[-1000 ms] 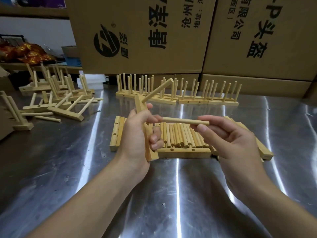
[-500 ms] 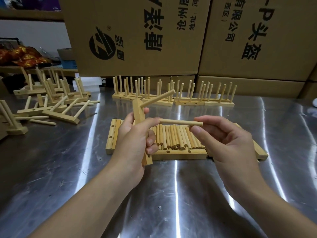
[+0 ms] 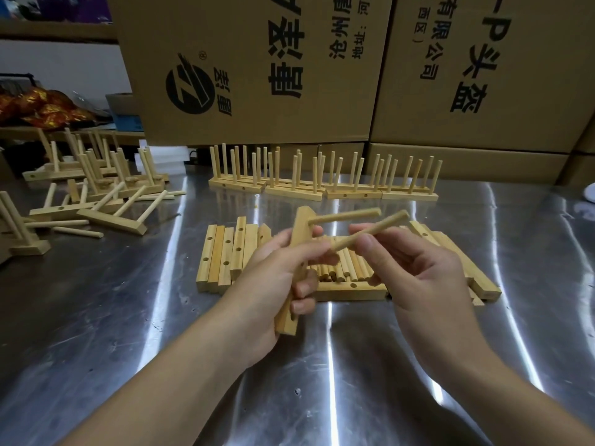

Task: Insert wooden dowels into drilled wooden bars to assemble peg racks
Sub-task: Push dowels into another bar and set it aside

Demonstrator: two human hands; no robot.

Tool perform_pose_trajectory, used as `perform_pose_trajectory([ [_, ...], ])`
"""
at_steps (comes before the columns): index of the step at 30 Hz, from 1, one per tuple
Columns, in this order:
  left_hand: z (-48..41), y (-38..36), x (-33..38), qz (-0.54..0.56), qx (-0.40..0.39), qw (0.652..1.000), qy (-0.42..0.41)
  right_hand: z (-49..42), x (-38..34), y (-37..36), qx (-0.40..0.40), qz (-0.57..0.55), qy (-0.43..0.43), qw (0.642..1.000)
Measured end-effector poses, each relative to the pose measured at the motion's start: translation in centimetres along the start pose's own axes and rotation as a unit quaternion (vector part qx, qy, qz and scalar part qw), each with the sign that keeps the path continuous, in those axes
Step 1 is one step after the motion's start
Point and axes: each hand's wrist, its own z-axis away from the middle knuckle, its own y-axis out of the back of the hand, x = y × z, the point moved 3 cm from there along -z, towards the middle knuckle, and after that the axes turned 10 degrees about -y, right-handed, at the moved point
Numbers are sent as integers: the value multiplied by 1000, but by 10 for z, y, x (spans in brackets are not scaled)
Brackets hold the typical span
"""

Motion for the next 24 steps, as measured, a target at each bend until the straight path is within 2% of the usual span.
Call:
perform_pose_trajectory([
  [2,1,-5,-2,-1,-8,1000,20,0,-2,-2,-5,12,8,1000],
  [5,1,-5,-2,44,21,998,29,2,-6,-3,-25,30,23,999],
  [8,0,-2,-1,91,30,995,27,6,-8,-4,-33,124,36,991],
  [13,1,-2,-1,80,-3,996,31,7,-10,-5,-50,315,95,943],
  [20,0,-4,-1,65,-32,997,32,9,-19,-4,-32,388,117,914],
  [24,0,-5,-1,21,-38,999,18,13,-24,-8,-37,461,140,876],
])
